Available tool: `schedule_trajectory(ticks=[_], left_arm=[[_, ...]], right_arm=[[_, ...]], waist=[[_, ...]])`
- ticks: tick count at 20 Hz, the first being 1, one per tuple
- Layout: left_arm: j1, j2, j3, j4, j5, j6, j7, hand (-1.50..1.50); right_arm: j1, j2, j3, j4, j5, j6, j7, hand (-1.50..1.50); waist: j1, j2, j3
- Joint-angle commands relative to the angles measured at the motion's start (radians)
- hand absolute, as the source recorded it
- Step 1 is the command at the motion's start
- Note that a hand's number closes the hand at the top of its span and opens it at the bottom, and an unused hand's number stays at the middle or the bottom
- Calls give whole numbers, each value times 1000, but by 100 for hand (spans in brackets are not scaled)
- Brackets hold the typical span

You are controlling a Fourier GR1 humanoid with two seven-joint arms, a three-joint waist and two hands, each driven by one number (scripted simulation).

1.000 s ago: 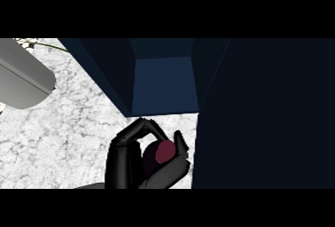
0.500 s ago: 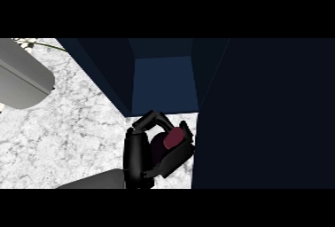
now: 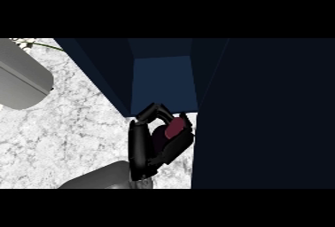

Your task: Pick up the wine, place it into the cabinet and close the cabinet

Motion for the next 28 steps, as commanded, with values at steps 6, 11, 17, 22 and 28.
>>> schedule_trajectory(ticks=[6,11,17,22,28], left_arm=[[1,-73,123,46,112,-124,-164,150],[-6,-113,252,118,220,-248,-249,150],[-30,-161,450,282,356,-463,-432,150],[-79,-220,570,569,425,-660,-618,150],[-119,-301,672,888,478,-805,-855,150]], right_arm=[[-9,4,-14,-21,-38,-9,10,-150],[-13,11,-15,-8,-41,-15,12,-150],[14,-16,-49,-6,-88,27,5,-150],[16,-4,-28,-13,-53,27,-3,-150],[-22,-4,-32,20,-40,13,1,-150]], waist=[[-5,4,-1],[-4,7,-1],[-12,5,1],[-3,0,4],[12,-2,4]])
